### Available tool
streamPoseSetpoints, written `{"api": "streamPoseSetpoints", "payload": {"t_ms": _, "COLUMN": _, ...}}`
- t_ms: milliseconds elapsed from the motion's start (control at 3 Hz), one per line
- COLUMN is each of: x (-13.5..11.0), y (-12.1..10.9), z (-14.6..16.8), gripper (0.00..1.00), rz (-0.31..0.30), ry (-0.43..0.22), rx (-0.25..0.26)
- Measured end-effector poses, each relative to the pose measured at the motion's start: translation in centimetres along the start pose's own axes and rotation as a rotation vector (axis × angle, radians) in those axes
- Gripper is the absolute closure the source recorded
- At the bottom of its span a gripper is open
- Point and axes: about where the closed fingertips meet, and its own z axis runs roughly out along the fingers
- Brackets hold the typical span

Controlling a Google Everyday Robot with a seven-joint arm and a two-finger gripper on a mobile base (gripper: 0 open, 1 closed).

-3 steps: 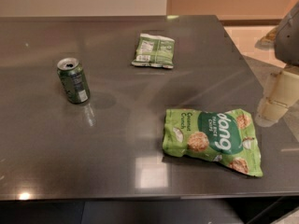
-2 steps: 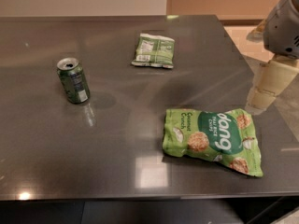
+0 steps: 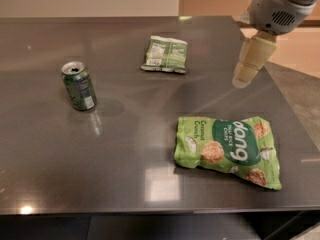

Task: Move green jalapeno chip bag near green rice chip bag

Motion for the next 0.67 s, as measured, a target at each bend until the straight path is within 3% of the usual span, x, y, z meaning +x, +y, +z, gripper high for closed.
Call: {"api": "streamPoseSetpoints", "payload": {"t_ms": 667, "x": -4.6, "y": -7.2, "z": 4.1, "gripper": 0.0, "rz": 0.008, "ry": -0.057, "rx": 0.036}}
